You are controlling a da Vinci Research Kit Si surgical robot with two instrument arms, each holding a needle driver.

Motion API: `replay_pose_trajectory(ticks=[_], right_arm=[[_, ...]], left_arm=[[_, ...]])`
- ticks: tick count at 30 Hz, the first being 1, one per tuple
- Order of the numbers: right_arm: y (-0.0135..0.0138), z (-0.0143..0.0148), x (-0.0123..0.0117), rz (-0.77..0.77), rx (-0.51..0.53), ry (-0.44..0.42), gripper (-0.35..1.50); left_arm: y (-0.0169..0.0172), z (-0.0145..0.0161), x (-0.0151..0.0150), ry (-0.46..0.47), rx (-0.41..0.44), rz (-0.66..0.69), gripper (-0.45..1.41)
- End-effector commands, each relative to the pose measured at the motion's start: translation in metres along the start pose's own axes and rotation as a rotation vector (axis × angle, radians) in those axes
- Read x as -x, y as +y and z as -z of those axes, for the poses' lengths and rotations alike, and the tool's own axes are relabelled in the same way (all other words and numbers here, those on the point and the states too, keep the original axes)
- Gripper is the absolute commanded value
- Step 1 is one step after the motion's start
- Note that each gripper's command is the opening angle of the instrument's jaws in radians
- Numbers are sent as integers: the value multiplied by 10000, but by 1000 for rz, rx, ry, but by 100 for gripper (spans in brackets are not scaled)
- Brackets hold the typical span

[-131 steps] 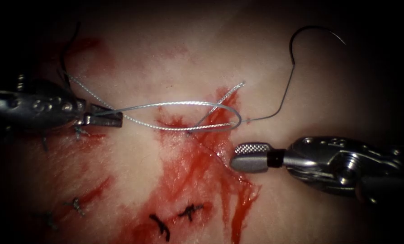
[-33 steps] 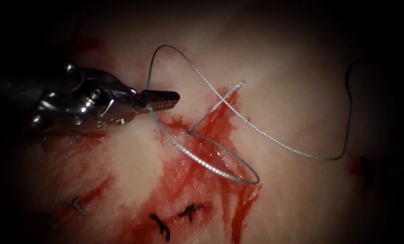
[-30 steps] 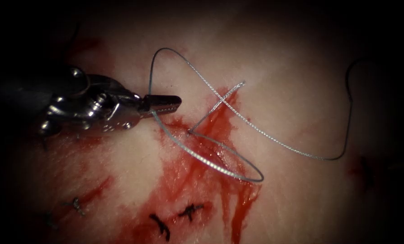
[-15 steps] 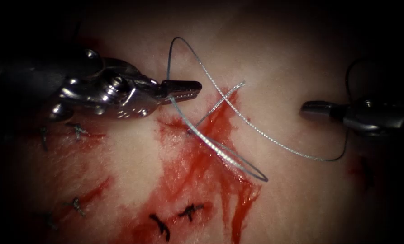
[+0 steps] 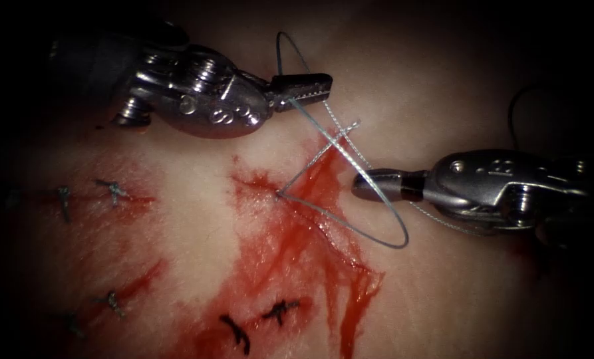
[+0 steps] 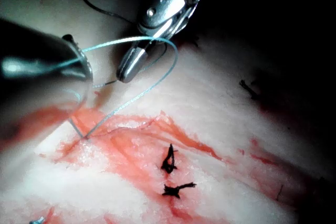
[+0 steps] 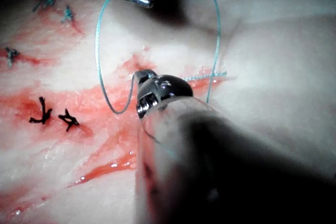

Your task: Wound Closure

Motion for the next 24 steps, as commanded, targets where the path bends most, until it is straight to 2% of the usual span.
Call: replay_pose_trajectory(ticks=[1, 4, 6, 7, 9, 10, 12, 16, 20, 24], right_arm=[[-6, -22, 2, 17, -46, 26, -35], [-12, -41, 8, 36, -173, 137, -35], [-15, -51, 9, 24, -216, 217, -35], [-16, -57, 8, 28, -203, 271, -35], [-18, -65, 6, 14, -107, 348, -35], [-19, -69, 4, -16, -2, 406, -35], [-22, -72, 1, -7, 114, 479, -35], [-18, -70, -12, -61, 343, 551, -35], [-10, -60, -20, -90, 448, 579, -35], [-4, -54, -25, -160, 523, 605, -35]], left_arm=[[6, -9, 1, -18, -1, 26, -45], [16, -16, 5, -83, 5, 85, -45], [24, -20, 8, -128, 25, 109, -45], [28, -22, 9, -148, 30, 127, -45], [37, -25, 12, -195, 56, 144, -45], [43, -27, 13, -217, 68, 161, -45], [55, -29, 14, -273, 110, 181, -45], [78, -31, 14, -368, 177, 207, -45], [91, -29, 11, -413, 181, 222, -45], [98, -26, 5, -407, 203, 179, -45]])
